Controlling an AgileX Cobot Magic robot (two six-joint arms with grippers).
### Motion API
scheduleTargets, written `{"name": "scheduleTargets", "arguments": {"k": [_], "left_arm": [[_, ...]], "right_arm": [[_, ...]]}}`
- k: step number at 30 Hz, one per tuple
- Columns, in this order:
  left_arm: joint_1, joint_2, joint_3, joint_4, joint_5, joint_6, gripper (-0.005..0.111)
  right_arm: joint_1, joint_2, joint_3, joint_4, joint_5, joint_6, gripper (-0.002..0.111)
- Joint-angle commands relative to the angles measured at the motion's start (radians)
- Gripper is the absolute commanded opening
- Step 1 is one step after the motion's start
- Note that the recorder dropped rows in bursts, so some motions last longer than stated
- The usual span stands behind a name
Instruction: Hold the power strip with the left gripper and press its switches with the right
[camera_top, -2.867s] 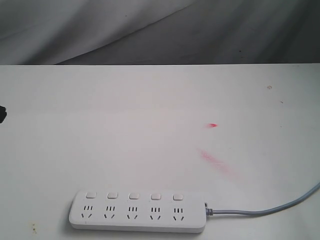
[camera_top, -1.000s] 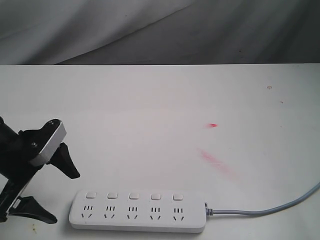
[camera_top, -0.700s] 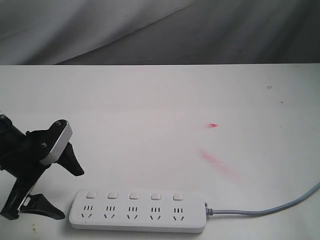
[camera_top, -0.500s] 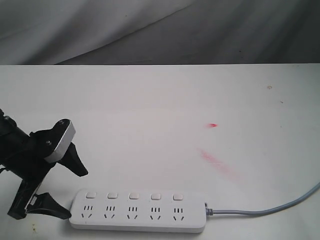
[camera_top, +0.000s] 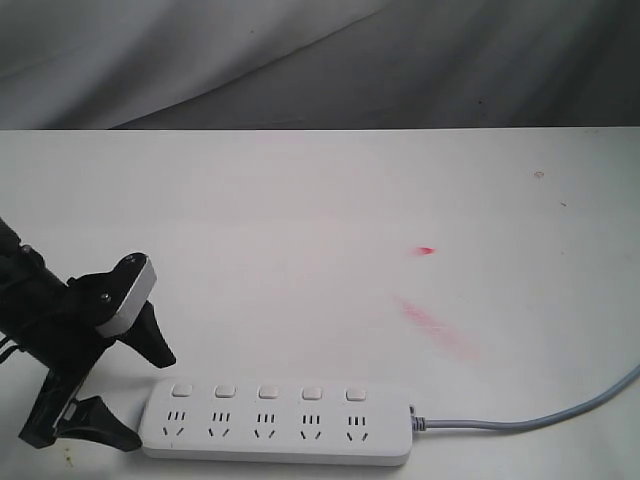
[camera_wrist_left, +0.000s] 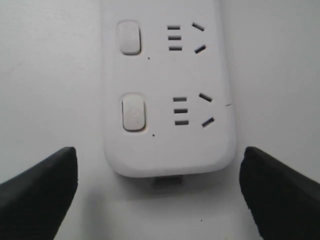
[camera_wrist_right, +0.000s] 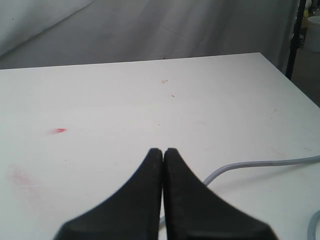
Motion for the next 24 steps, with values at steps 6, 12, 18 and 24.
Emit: {"name": "scheduleTargets", "arguments": {"k": [6,12,18,24], "left_arm": [[-0.070,0.008,0.010,0.005,-0.014,0.004,0.083],[-0.087,0.008,0.010,-0.002,-0.047,0.004,0.083],[-0.087,0.008,0.043,-0.002,-0.065,0.004,0.082],[-0.087,0.008,0.070,-0.006,-0.134,0.004,0.071]], "right_arm": [[-0.008,-0.005,0.004,0.001,-0.005,0.002,0.000],[-0.008,-0.005,0.004,0.001,-0.005,0.002,0.000],[-0.008,-0.005,0.004,0.001,-0.005,0.002,0.000],[-0.008,-0.005,0.004,0.001,-0.005,0.002,0.000]]}}
